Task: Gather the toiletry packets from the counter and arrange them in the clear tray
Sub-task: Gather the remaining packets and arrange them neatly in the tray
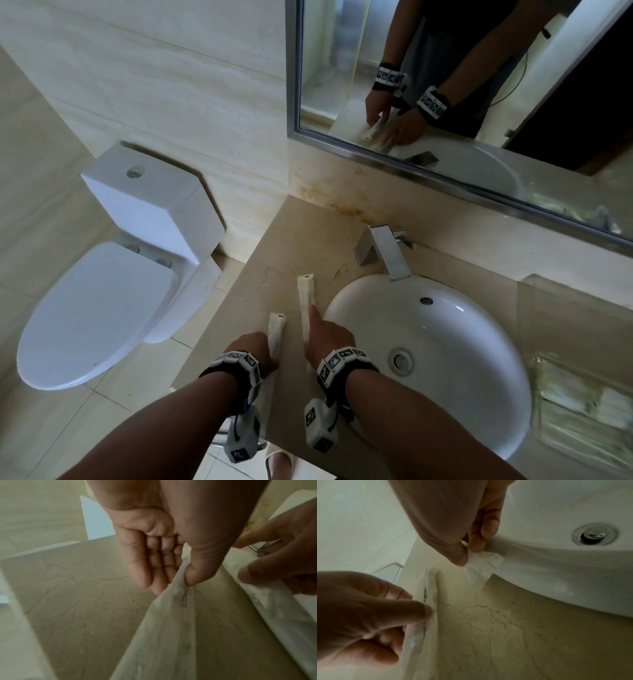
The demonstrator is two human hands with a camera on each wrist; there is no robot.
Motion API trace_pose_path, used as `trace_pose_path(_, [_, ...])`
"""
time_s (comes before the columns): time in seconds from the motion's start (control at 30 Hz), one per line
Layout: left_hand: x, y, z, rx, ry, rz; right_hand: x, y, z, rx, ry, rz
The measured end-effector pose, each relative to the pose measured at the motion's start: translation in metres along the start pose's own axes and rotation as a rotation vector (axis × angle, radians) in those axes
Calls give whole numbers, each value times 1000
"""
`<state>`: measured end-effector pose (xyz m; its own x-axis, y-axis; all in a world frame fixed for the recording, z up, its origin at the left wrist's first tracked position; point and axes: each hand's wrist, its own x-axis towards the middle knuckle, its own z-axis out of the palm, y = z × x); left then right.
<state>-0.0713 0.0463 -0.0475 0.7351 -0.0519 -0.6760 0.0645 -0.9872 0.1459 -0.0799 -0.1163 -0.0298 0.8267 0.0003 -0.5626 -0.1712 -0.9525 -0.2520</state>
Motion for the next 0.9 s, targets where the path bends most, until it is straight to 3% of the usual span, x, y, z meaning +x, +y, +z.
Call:
trace_pose_path(0.2, [-11,15,-32,-189,32,-6,-21,7,-27,60,49,-75])
trace_pose_path(0.53, [-35,55,-91,-876,159,73,-65,25,-75,157,260,-162])
trace_pose_path(0.9, [-53,123,-114,-1201,-93,199,-97,51,-108,255,411,-153])
